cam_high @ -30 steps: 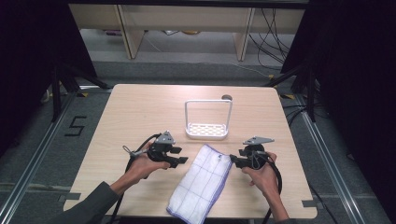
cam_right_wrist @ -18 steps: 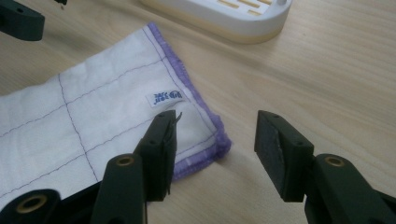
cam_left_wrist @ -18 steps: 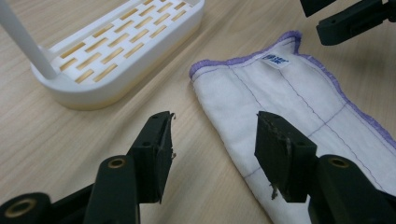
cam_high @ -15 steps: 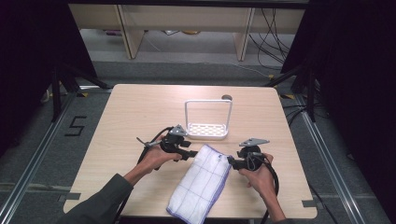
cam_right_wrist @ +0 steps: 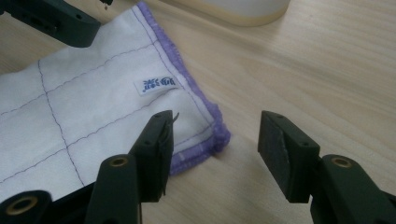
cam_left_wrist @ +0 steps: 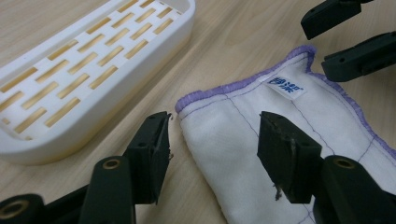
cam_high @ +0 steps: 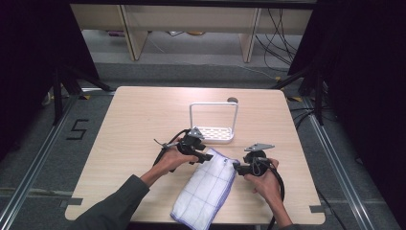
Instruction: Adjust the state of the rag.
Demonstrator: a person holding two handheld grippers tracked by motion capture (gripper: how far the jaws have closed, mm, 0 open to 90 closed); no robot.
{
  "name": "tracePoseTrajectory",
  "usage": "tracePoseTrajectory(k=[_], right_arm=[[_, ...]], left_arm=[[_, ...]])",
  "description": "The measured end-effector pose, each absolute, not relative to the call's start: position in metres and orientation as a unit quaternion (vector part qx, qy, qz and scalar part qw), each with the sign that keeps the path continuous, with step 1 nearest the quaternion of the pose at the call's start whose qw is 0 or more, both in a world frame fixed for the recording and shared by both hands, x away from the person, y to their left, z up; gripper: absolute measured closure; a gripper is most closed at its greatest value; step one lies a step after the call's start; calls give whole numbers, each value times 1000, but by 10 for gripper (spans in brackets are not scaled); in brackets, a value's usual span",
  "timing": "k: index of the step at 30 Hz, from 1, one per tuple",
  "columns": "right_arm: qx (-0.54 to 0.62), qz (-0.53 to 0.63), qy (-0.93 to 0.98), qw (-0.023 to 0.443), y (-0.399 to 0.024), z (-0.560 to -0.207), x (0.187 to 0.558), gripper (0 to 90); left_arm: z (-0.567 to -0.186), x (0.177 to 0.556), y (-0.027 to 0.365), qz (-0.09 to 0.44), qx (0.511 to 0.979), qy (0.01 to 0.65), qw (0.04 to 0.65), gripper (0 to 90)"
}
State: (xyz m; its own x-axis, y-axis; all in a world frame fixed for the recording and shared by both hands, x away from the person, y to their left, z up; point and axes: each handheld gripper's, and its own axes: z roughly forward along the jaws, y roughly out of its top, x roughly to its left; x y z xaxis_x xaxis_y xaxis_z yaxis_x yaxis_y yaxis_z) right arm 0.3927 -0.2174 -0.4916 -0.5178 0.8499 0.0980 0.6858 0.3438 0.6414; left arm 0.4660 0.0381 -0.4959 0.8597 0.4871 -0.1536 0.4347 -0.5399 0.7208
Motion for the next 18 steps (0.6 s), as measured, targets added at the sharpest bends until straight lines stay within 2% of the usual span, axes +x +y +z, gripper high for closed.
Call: tracePoseTrajectory(k=[9, 18], right_arm=[[460, 319, 818, 135, -216, -496, 396, 455], [470, 318, 814, 127, -213, -497, 398, 452]], left_arm=[[-503, 471, 31, 40, 880, 272, 387, 428], [-507, 475, 19, 39, 884, 260, 386, 485]])
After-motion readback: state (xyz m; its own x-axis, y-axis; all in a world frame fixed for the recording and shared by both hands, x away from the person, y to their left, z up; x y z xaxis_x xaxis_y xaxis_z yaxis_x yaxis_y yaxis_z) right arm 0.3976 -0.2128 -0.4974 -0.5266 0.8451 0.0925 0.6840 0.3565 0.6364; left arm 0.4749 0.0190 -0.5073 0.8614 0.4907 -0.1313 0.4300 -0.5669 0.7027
